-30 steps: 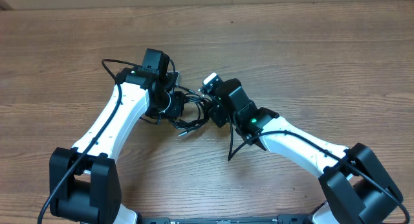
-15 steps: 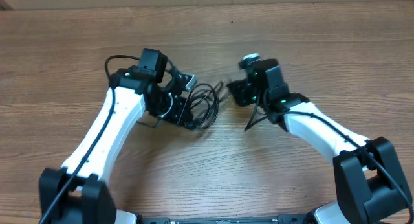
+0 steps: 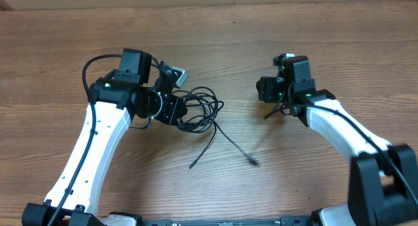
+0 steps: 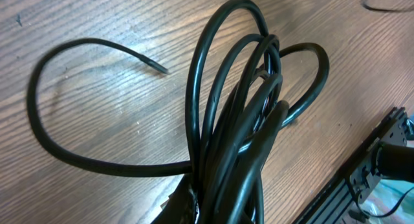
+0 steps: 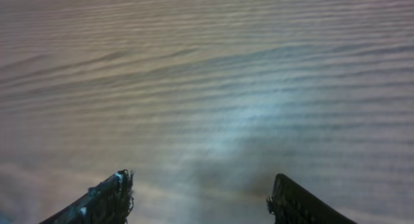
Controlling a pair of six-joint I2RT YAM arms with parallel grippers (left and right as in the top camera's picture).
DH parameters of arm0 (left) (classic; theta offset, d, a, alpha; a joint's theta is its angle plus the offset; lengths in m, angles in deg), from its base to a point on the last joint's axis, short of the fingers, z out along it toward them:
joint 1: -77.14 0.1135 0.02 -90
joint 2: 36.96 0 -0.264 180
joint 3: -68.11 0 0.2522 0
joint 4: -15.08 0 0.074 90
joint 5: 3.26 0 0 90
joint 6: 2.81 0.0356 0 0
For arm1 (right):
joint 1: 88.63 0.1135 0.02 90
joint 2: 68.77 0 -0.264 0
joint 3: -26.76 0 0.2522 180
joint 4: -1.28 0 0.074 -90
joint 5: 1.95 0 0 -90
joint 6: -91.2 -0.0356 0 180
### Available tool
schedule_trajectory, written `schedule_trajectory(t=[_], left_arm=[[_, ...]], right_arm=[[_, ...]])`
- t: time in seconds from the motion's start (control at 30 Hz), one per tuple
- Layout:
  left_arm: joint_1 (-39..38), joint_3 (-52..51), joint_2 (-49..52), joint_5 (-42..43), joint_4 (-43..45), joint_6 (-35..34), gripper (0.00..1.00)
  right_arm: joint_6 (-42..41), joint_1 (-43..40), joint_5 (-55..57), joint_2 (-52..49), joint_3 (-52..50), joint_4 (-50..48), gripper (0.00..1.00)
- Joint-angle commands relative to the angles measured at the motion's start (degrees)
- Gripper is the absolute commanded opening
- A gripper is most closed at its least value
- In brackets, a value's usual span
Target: Untangle cables
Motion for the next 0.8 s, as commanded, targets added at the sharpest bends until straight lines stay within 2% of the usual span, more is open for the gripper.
schedule_trajectory(t=[0.0,0.1,0.17,0.27,0.43,0.67,0.77], left_arm=[[0.4,0.1,-0.7,1.3,0.9,-0.7,0.04],[0.4,0.1,-0.7,1.3,0.8,-0.7,0.04],[0.4,0.1,-0.7,1.3,0.7,-0.7,0.04],[0.4,0.1,-0.7,1.3,0.2,-0.6,0.04],[0.4,0.1,-0.7,1.3,0.4,0.1,0.04],[0.3,0.1,-0.7,1.3,0.3,1.2,0.04],[0.4,0.1,-0.7,1.4,0.3,4.0,0.04]], right_arm=[[0.2,0.1,-10.3,9.9,1.4,3.0,0.69],[6.3,1.0,-23.9,16.1,1.4,7.4,0.70],[9.9,2.8,-28.7,19.1,1.4,9.3,0.69],[14.8,6.7,-28.3,21.2,1.3,9.9,0.69],[25.8,12.2,-25.1,19.2,1.2,8.3,0.69],[26.9,14.6,-25.0,16.4,1.3,7.1,0.71],[26.9,15.8,-25.5,16.4,1.3,4.5,0.70]])
